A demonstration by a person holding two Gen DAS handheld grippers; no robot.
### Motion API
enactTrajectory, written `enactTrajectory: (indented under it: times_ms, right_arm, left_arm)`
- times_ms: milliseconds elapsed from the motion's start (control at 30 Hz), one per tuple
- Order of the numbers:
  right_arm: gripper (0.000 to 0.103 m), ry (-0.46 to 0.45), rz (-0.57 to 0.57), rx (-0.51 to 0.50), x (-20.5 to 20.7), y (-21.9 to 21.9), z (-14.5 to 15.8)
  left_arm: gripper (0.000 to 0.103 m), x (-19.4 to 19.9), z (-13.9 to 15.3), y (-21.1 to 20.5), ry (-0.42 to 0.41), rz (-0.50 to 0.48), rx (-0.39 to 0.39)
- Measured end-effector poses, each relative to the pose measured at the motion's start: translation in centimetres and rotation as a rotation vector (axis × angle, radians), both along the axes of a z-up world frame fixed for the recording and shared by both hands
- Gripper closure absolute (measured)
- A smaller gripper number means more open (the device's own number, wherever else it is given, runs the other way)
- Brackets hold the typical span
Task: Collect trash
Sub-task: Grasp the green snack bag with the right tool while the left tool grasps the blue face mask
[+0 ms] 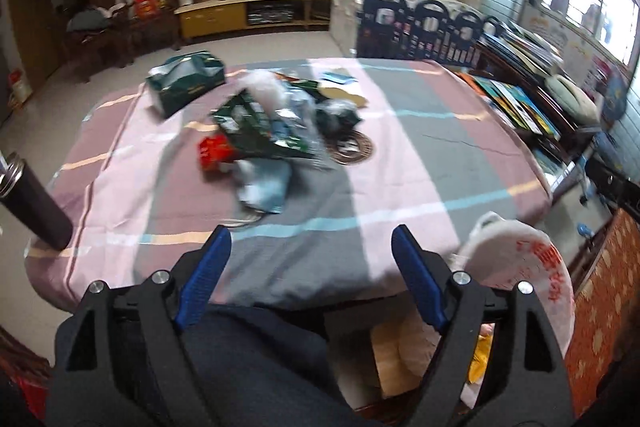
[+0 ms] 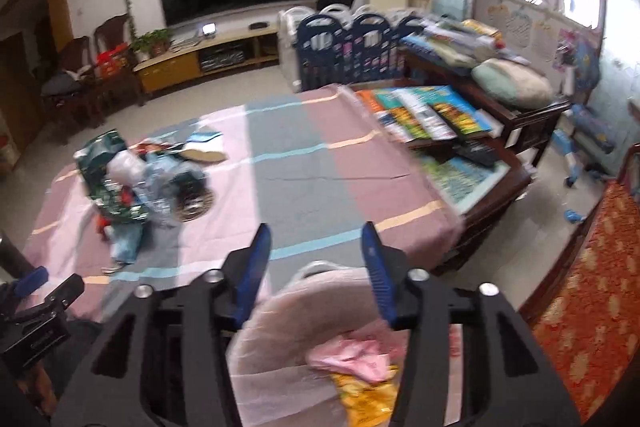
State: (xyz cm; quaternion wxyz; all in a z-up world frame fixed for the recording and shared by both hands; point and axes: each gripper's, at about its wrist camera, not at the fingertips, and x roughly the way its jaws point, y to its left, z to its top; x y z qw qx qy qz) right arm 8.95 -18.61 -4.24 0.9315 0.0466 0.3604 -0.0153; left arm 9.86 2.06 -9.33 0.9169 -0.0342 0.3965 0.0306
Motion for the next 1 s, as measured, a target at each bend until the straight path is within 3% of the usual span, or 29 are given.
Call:
enactTrajectory:
  times_ms: [67,167,267,367,500,633,667,700,767,867,1000]
  right_arm:
    - [0.061,0.024,0.042,0.042,1.5,2.0,-0.6]
    - [0.059,0.052,0.103,0.024,4.3,6.6,-1.6]
    - [0.042,0.097,0.201,0.014,7.6,12.5,-3.2]
    - [0.036,0.138,0.301,-0.003,10.8,18.7,-5.1]
    - [0.025,0.161,0.408,-0.092,14.4,26.2,-7.3]
    - [0.025,0.18,0.492,-0.215,16.0,30.7,-9.7]
    - [0.043,0.177,0.494,-0.236,16.2,31.0,-10.1]
    - [0.073,0.184,0.496,-0.251,16.3,31.3,-10.5]
    - [0.094,0.233,0.508,-0.215,16.3,30.6,-10.9]
    - [0.096,0.262,0.546,-0.106,15.2,28.6,-10.5]
    - [0.098,0.289,0.646,0.135,12.4,24.7,-9.0]
  left_arm:
    - [0.021,-0.1,0.1,3.2,-0.012,0.081,0.002]
    - [0.021,-0.5,0.1,8.4,-0.019,0.225,-0.017]
    - [0.021,-1.1,-0.6,13.5,-0.01,0.355,-0.06]
    - [0.021,-1.5,-1.5,16.7,0.006,0.438,-0.089]
    - [0.021,-1.7,-2.8,18.4,0.027,0.478,-0.119]
    - [0.02,-1.4,-3.5,18.4,0.041,0.459,-0.139]
    - [0.02,-1.5,-3.6,18.4,0.042,0.456,-0.14]
    - [0.02,-1.5,-3.7,18.3,0.042,0.455,-0.141]
    - [0.02,-1.5,-3.7,18.2,0.042,0.457,-0.145]
    - [0.02,-1.5,-4.2,18.3,0.052,0.461,-0.166]
    - [0.02,-1.2,-4.7,18.1,0.067,0.454,-0.175]
